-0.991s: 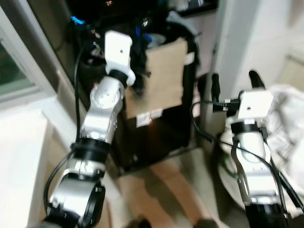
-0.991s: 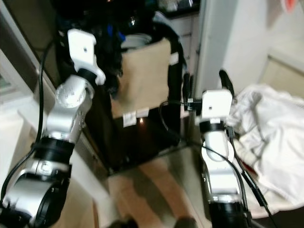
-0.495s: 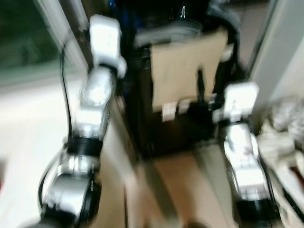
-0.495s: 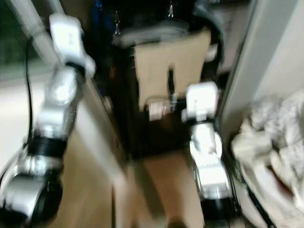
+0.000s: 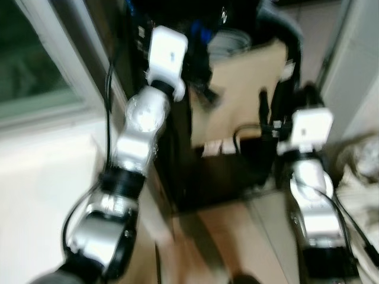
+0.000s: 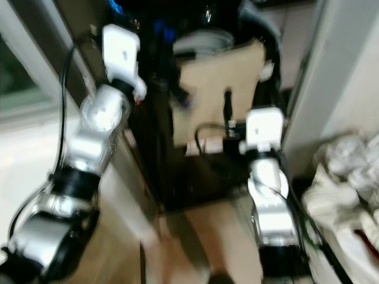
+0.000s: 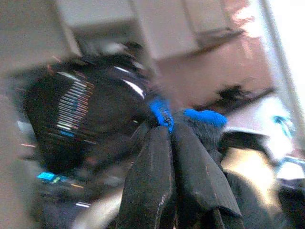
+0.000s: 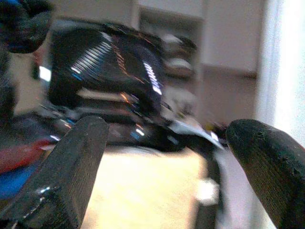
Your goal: Clothes washing
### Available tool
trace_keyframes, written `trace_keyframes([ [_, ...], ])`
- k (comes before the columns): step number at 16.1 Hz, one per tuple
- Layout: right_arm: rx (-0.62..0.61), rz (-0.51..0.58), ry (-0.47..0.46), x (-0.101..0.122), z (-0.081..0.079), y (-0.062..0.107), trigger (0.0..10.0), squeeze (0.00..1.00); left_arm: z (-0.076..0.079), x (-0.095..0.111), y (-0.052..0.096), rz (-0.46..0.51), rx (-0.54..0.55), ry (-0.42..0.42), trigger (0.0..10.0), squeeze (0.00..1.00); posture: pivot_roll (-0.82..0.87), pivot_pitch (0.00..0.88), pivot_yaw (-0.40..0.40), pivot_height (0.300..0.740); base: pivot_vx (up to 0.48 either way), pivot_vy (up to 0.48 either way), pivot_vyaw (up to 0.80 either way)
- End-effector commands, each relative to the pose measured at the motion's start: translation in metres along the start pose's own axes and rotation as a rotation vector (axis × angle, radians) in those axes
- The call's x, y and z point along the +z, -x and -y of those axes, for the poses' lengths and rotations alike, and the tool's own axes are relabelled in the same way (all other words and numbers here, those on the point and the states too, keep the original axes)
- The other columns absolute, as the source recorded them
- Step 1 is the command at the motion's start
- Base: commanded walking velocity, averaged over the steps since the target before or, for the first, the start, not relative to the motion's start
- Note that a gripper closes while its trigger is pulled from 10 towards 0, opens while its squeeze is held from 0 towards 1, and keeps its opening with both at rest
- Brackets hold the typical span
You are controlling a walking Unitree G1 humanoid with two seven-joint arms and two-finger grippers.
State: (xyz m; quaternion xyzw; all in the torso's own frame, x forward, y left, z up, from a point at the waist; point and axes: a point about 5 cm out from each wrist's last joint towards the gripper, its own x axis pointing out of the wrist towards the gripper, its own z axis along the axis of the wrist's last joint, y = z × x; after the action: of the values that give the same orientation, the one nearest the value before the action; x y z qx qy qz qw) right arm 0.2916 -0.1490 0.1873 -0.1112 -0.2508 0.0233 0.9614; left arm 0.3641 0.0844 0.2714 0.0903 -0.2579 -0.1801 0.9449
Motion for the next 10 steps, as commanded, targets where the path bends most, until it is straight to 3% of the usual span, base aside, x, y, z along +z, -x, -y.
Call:
trace_keyframes([
  [1, 0.023, 0.006, -0.030, 0.004, -0.008, -0.003, 10.0, 0.48, -0.009, 0.000, 0.002, -0.002, 0.015, -0.017, 10.0, 0.00, -0.26, 0.000, 0.155, 0.740, 0.480, 0.000, 0.00],
  [2, 0.023, 0.006, -0.030, 0.004, -0.008, -0.003, 10.0, 0.48, -0.009, 0.000, 0.002, -0.002, 0.015, -0.017, 10.0, 0.00, -0.26, 0.000, 0.155, 0.740, 0.480, 0.000, 0.00],
  [10, -0.001, -0.008, -0.033, 0.001, -0.007, 0.001, 10.0, 0.50, 0.008, 0.004, -0.002, 0.020, -0.070, -0.040, 10.0, 0.00, -0.26, 0.000, 0.161, 0.740, 0.476, 0.000, -0.78],
])
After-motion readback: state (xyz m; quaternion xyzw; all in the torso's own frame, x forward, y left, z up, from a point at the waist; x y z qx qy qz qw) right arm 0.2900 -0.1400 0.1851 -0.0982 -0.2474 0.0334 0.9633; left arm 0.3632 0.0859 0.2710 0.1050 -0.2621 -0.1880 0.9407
